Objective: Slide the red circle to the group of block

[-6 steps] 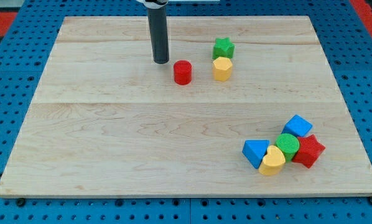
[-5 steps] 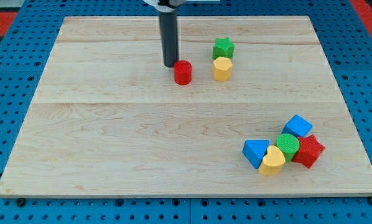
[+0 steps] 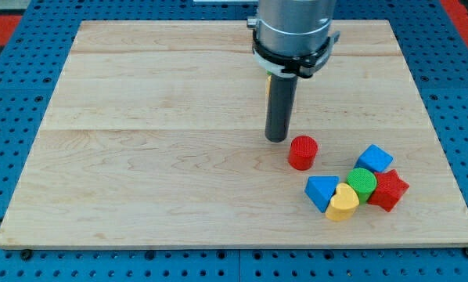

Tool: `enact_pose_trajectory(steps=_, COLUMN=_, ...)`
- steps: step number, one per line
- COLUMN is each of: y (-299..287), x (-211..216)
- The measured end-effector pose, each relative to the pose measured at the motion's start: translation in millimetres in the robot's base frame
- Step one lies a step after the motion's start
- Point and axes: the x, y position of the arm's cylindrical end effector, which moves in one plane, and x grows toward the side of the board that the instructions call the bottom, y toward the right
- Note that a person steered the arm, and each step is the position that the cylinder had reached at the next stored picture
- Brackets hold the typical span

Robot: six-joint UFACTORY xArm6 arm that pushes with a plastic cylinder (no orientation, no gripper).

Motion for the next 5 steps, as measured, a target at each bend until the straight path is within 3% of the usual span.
enact_pose_trajectory(steps=2, y=58.4, x=21.1)
enact_pose_trajectory(steps=5, y=66.3, x=33.4)
